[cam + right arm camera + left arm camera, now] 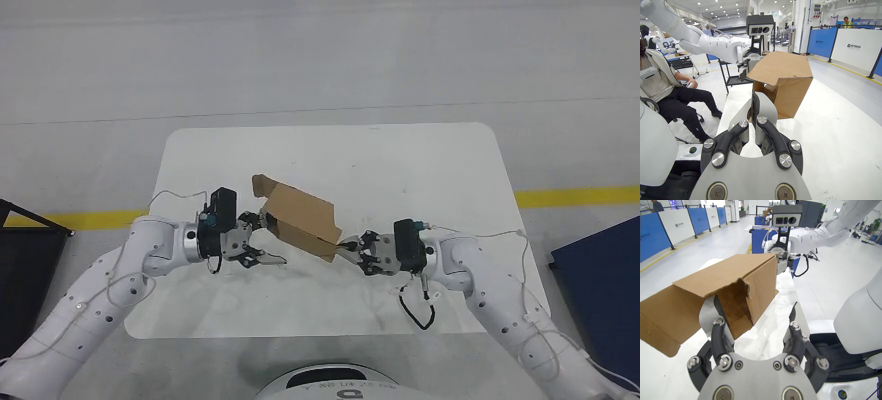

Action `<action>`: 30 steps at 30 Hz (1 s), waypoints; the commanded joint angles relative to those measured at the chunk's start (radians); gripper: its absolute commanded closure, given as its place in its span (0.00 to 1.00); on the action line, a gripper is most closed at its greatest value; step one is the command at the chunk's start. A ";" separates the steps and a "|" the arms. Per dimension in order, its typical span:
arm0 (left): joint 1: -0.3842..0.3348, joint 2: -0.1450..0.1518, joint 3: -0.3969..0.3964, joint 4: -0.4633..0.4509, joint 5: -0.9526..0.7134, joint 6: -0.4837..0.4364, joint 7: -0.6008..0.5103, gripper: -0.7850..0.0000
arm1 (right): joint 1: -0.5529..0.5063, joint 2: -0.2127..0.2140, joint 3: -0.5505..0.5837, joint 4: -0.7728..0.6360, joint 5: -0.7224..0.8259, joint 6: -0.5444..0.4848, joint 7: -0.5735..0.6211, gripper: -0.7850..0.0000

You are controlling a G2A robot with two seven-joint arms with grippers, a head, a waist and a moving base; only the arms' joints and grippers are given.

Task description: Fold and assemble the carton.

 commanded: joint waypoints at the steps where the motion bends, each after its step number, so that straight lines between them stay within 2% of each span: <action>1: -0.010 0.003 0.023 0.000 0.003 0.000 -0.001 0.16 | 0.001 0.000 -0.006 -0.001 -0.003 0.000 0.011 1.00; 4: -0.027 0.008 0.049 0.003 0.001 0.000 0.002 0.22 | 0.007 -0.001 -0.013 0.004 0.000 0.000 0.029 1.00; 6: -0.036 0.012 0.067 0.001 0.002 0.000 0.007 0.44 | 0.011 -0.002 -0.017 0.005 0.003 0.000 0.039 1.00; 10: -0.052 0.020 0.103 0.001 0.002 0.000 0.016 0.67 | 0.014 -0.004 -0.019 0.007 0.012 0.003 0.048 1.00; 13: -0.065 0.027 0.124 0.006 0.000 0.000 0.026 0.94 | 0.012 -0.005 -0.015 0.007 0.017 0.010 0.044 1.00; 14: -0.068 0.029 0.130 0.007 -0.001 0.000 0.030 1.00 | 0.010 -0.005 -0.012 0.007 0.018 0.011 0.042 1.00; 18: -0.079 0.037 0.151 0.008 -0.018 0.000 0.071 1.00 | 0.004 -0.005 -0.005 0.006 0.024 0.013 0.034 1.00; 19: -0.081 0.040 0.156 0.009 -0.024 0.000 0.081 1.00 | 0.002 -0.005 -0.004 0.006 0.028 0.011 0.030 0.92; 20: -0.082 0.042 0.160 0.011 -0.032 0.000 0.093 1.00 | 0.002 -0.006 -0.004 0.007 0.032 0.009 0.026 0.53; 21: -0.084 0.044 0.165 0.012 -0.039 0.000 0.101 1.00 | 0.001 -0.006 -0.003 0.006 0.035 0.006 0.024 0.00; 25: -0.090 0.051 0.176 0.026 -0.098 0.000 0.136 1.00 | -0.006 -0.003 0.000 -0.012 0.047 0.000 -0.015 0.00; 30: -0.101 0.052 0.162 0.045 -0.116 0.004 0.129 1.00 | -0.053 0.020 0.037 -0.073 0.040 0.000 -0.190 0.00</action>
